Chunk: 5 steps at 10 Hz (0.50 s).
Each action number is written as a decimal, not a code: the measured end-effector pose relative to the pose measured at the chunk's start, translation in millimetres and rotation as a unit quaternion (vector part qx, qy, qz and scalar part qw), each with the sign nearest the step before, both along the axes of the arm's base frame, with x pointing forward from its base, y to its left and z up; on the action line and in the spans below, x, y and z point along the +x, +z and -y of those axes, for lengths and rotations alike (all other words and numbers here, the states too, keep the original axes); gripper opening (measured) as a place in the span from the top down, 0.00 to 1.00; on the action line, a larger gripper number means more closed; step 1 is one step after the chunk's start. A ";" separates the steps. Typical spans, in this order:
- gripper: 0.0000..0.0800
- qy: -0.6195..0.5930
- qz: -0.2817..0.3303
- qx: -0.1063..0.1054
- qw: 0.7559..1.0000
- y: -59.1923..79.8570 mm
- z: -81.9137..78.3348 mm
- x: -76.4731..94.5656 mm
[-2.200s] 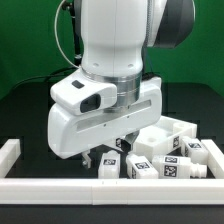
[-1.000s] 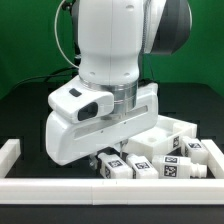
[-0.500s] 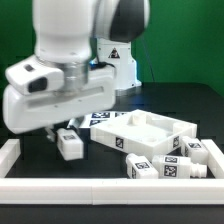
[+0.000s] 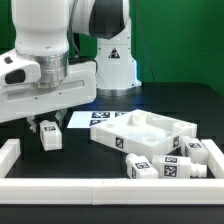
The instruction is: Assemble one leg
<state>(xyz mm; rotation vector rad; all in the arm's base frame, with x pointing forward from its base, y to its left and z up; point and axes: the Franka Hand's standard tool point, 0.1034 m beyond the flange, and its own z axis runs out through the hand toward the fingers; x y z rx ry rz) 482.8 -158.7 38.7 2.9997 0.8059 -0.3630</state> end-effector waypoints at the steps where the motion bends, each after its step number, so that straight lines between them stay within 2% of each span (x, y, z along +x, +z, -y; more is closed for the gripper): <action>1: 0.64 -0.006 -0.001 -0.001 1.000 -2.4 -1.0 -0.1; 3: 0.64 -0.031 -0.007 -0.009 0.999 -23.4 0.5 8.3; 5: 0.64 -0.032 -0.007 -0.012 0.999 -27.7 4.6 13.2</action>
Offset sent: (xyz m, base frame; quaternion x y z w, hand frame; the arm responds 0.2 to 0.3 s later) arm 0.0138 -0.0199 -0.0334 -0.0058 -0.0104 0.0483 0.9988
